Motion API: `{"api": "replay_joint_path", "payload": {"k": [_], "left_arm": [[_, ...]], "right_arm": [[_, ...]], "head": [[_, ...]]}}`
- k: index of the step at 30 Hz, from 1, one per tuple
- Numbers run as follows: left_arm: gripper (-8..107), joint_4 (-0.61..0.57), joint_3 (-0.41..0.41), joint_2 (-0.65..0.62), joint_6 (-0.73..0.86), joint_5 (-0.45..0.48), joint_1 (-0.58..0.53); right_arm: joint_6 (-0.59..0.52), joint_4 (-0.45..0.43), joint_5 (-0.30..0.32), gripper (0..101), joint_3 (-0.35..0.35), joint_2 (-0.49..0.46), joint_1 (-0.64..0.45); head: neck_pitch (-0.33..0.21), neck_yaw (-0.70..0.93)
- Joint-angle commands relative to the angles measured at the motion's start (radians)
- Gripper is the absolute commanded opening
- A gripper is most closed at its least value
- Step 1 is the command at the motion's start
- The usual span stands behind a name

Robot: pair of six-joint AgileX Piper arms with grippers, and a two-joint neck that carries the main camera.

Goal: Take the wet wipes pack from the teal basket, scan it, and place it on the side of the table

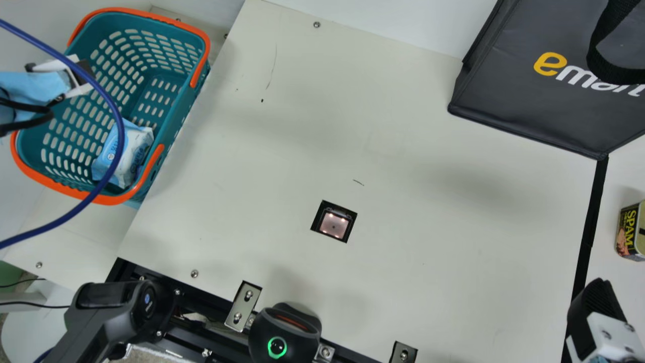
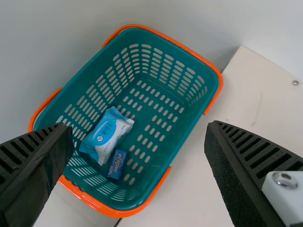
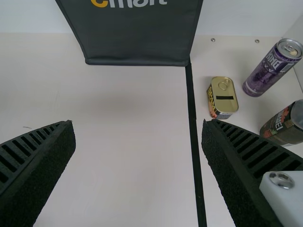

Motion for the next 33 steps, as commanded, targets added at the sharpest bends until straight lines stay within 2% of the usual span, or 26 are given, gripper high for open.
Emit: {"api": "replay_joint_path", "payload": {"k": [1, 9, 20, 33], "left_arm": [[90, -0.005, 0.004, 0.015, 0.019, -0.008, 0.017], [90, -0.053, 0.002, 0.101, 0.121, -0.04, 0.09], [90, -0.141, -0.045, 0.257, 0.327, -0.068, 0.185], [90, -0.199, -0.099, 0.429, 0.55, -0.08, 0.243]], "right_arm": [[0.0, 0.0, 0.0, 95, 0.0, 0.0, 0.0], [0.0, 0.0, -0.001, 95, 0.0, 0.0, 0.0], [0.0, 0.0, -0.001, 95, 0.0, 0.0, 0.0], [0.0, 0.0, -0.001, 95, 0.0, 0.0, 0.0]], "head": [[-0.029, 0.004], [-0.029, 0.004], [-0.029, 0.004], [-0.029, 0.004]]}}
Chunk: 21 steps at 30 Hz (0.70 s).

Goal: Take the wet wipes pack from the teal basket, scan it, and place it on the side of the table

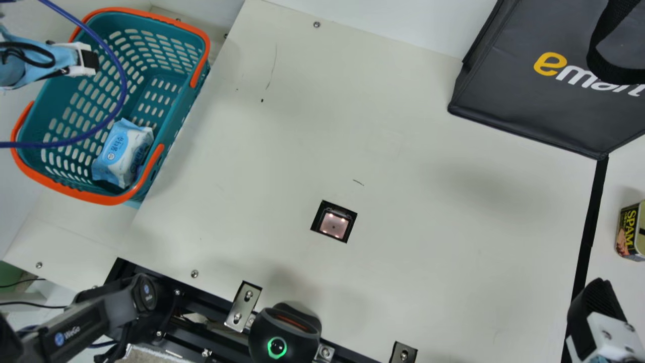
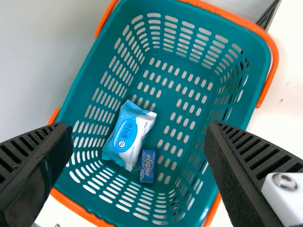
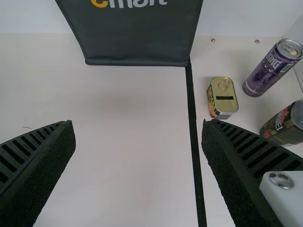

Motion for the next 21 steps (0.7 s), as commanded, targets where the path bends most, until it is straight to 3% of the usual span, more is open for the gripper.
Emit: {"api": "replay_joint_path", "payload": {"k": [1, 21], "left_arm": [[90, -0.003, -0.002, 0.027, 0.038, -0.002, 0.002], [90, 0.001, 0.044, 0.245, 0.216, -0.086, 0.016]], "right_arm": [[0.0, 0.0, 0.0, 95, 0.0, 0.0, 0.0], [0.0, 0.0, 0.0, 95, 0.0, 0.0, 0.0]], "head": [[-0.029, 0.002], [-0.029, 0.002]]}}
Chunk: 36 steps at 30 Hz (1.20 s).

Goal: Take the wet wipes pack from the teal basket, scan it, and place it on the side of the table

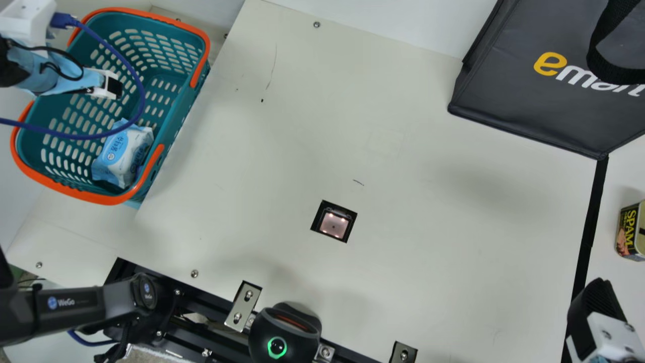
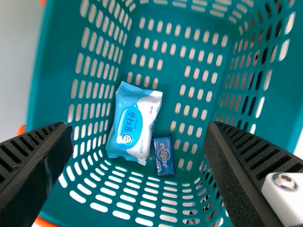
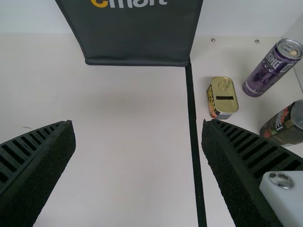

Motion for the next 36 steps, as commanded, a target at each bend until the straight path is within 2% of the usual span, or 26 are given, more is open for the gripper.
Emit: {"api": "replay_joint_path", "payload": {"k": [1, 20, 36], "left_arm": [[90, -0.002, 0.006, 0.019, 0.013, -0.012, 0.001], [90, 0.005, 0.092, 0.17, 0.114, -0.159, 0.009], [90, -0.049, 0.165, 0.248, 0.215, -0.241, 0.037]], "right_arm": [[0.0, 0.0, 0.0, 95, 0.0, 0.0, 0.0], [0.0, 0.0, 0.0, 95, 0.0, 0.0, 0.0], [0.0, 0.0, 0.001, 95, 0.0, 0.0, 0.0]], "head": [[-0.029, 0.002], [-0.029, 0.002], [-0.029, 0.002]]}}
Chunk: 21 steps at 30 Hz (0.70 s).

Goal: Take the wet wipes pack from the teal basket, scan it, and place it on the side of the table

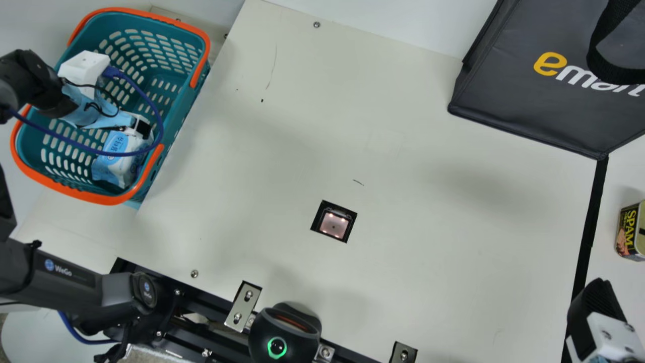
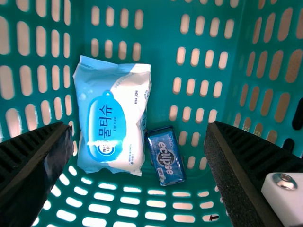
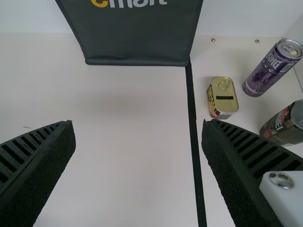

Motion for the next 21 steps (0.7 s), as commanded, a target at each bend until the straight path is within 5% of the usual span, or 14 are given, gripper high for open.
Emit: {"api": "replay_joint_path", "payload": {"k": [1, 21], "left_arm": [[90, -0.002, 0.008, 0.005, 0.007, -0.015, 0.002], [90, 0.205, 0.108, 0.06, -0.259, -0.265, -0.016]], "right_arm": [[0.0, 0.0, 0.0, 95, 0.0, 0.0, 0.0], [0.0, 0.0, 0.0, 95, 0.0, 0.0, 0.0]], "head": [[-0.029, 0.002], [-0.029, 0.002]]}}
